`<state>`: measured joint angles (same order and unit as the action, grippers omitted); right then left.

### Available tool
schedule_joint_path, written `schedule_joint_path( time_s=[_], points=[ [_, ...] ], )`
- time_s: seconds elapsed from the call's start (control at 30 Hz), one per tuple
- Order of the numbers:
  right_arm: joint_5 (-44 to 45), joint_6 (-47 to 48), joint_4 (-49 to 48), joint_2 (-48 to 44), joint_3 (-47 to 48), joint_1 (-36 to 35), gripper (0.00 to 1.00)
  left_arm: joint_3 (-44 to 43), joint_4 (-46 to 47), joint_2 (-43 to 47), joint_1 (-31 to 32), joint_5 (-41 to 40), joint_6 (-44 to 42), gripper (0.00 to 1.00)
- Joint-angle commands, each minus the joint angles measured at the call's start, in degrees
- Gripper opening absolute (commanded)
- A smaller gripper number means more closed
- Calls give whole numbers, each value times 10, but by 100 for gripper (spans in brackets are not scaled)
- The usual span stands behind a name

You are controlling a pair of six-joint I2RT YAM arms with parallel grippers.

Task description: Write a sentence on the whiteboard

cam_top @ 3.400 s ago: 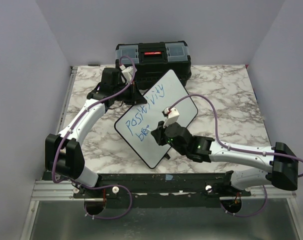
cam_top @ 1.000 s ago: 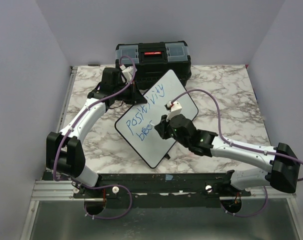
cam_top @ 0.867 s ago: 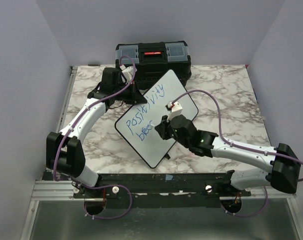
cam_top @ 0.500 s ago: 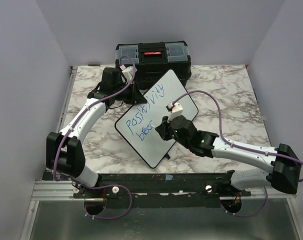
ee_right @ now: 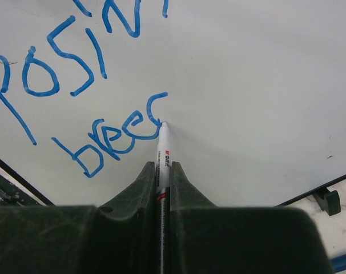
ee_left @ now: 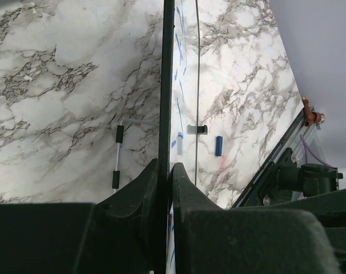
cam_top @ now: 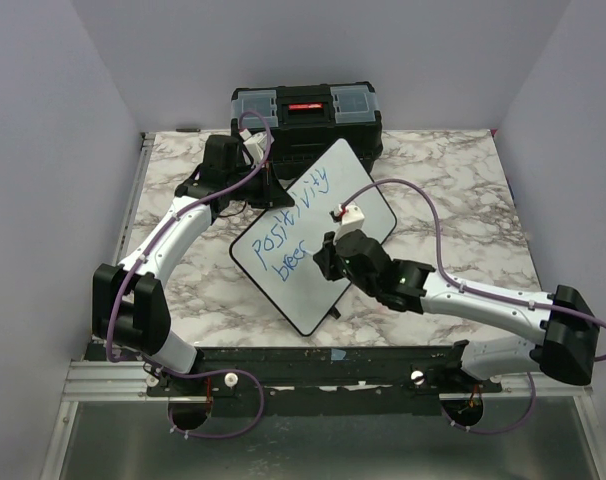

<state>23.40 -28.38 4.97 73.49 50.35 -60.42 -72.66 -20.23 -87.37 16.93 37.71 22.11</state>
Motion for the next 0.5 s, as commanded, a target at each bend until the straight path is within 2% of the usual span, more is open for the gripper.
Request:
schedule_joint_path(
  time_s=[0.0,0.47],
  points=[
    [31,15,24,28,30,1,1,-16,7,-3,4,-23,-37,0],
    [35,47,3,87,105,0,1,-13,8,-2,4,-21,-40,0]
  ],
)
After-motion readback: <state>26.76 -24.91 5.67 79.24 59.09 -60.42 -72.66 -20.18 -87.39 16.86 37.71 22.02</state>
